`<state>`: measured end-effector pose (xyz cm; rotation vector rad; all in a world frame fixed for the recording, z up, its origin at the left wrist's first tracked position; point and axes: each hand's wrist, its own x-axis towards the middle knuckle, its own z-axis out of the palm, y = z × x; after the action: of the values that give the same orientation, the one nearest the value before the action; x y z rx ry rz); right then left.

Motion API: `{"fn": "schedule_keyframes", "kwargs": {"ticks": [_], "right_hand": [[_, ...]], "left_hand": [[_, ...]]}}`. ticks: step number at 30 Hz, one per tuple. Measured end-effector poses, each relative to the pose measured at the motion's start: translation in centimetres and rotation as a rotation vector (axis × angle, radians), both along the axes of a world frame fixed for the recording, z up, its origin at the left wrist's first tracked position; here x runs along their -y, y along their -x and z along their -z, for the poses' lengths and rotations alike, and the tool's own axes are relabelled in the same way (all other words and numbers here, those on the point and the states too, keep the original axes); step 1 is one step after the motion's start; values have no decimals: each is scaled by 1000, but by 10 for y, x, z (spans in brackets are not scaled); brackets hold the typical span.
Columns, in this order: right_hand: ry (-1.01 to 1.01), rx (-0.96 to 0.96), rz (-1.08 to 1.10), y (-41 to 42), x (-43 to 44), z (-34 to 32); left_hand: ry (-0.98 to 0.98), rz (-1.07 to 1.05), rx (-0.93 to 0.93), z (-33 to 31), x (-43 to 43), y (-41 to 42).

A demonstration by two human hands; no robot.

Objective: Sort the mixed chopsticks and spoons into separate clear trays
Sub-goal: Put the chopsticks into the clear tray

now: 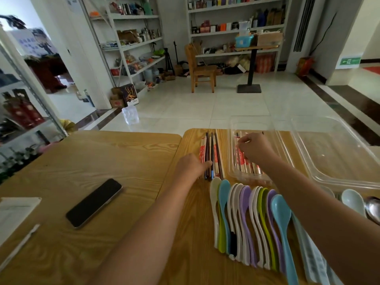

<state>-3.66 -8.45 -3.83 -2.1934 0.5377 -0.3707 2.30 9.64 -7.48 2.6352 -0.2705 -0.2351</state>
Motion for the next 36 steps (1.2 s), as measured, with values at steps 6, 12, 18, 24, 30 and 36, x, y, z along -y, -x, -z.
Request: {"fn": "schedule_keyframes", "kwargs": {"ticks": [6,12,18,24,30,36], "right_hand": [[-22,-6,-7,2,1,2],[-12,-6,-3,0,1,-1],[14,-24,-1,-2,-1,2],[21,-30,6,-1,-4,0],[-78,-19,-9,-4,-15,-9],[-474,-19,-1,-5,-28,-25]], "left_hand": [[-26,-20,-85,-4,2,-8],[-113,6,-133,-11,-5,-16],[-45,-33,-184,-10,-11,-14],[65,-73,-220,-13,-16,-9],[170,-38,-202,-27,-12,-6],[376,106,-231,-51,2,11]]}}
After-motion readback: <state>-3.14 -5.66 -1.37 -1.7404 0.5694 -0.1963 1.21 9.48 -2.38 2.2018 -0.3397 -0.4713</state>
